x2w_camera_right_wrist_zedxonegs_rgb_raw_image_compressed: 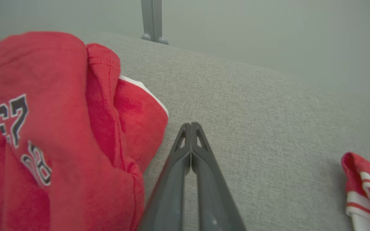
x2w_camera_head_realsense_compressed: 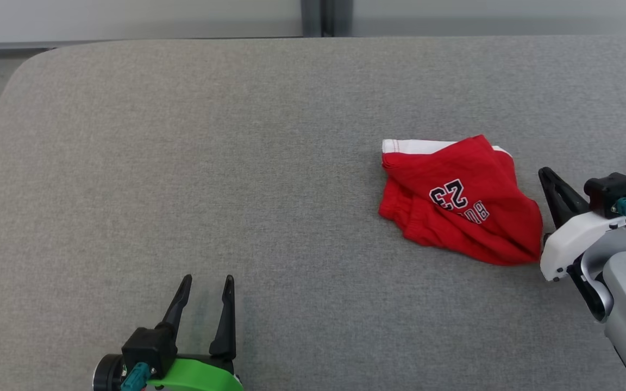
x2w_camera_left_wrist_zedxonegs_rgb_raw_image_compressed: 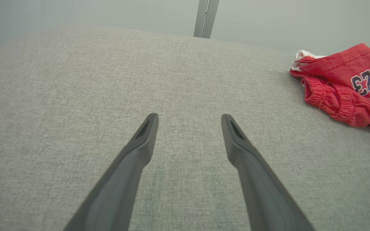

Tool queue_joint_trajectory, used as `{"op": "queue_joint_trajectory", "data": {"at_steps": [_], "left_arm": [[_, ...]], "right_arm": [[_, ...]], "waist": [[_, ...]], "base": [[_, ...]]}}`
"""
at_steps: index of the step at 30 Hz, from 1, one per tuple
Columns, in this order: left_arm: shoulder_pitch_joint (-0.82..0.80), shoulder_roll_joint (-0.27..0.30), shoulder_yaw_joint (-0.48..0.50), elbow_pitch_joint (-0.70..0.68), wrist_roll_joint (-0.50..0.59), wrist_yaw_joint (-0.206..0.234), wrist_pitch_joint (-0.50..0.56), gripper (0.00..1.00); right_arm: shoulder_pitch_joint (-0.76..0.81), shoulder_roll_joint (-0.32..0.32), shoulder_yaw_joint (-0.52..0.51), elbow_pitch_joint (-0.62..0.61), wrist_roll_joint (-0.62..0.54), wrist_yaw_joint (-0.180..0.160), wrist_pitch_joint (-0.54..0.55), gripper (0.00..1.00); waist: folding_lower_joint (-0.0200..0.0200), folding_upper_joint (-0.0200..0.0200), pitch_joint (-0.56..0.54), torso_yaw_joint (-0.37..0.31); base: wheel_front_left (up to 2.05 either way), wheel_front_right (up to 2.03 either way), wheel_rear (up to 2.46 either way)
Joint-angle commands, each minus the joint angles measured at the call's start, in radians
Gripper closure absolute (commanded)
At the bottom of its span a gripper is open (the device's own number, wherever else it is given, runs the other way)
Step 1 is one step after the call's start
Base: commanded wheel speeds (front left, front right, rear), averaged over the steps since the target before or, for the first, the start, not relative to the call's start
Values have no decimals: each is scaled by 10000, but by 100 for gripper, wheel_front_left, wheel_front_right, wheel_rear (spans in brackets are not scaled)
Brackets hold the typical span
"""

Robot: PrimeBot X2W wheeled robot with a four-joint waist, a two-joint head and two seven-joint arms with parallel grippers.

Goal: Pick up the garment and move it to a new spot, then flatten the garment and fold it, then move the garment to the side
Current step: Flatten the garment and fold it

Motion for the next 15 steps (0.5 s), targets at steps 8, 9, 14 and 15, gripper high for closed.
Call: {"op": "queue_joint_trajectory", "data": {"at_steps": [8,9,14,15], "left_arm": [[-172,24,63,41,-146,105,-30,0],[-150,24,68,42,-146,114,-30,0],[-16,24,39,-1,-155,148,-30,0],[-4,24,38,-8,-162,155,-30,0]], "right_arm": [[-42,-401,1176,57,1024,1,-224,100],[34,-456,1308,-3,1123,1,-218,100],[245,-752,1866,-652,1493,3,-220,100],[300,-783,1939,-777,1543,1,-221,100]], "waist": [[-1,-1,183,317],[-1,-1,155,292],[-1,-1,46,164],[-1,-1,37,147]], "base": [[0,0,0],[0,0,0],[0,0,0],[0,0,0]]}}
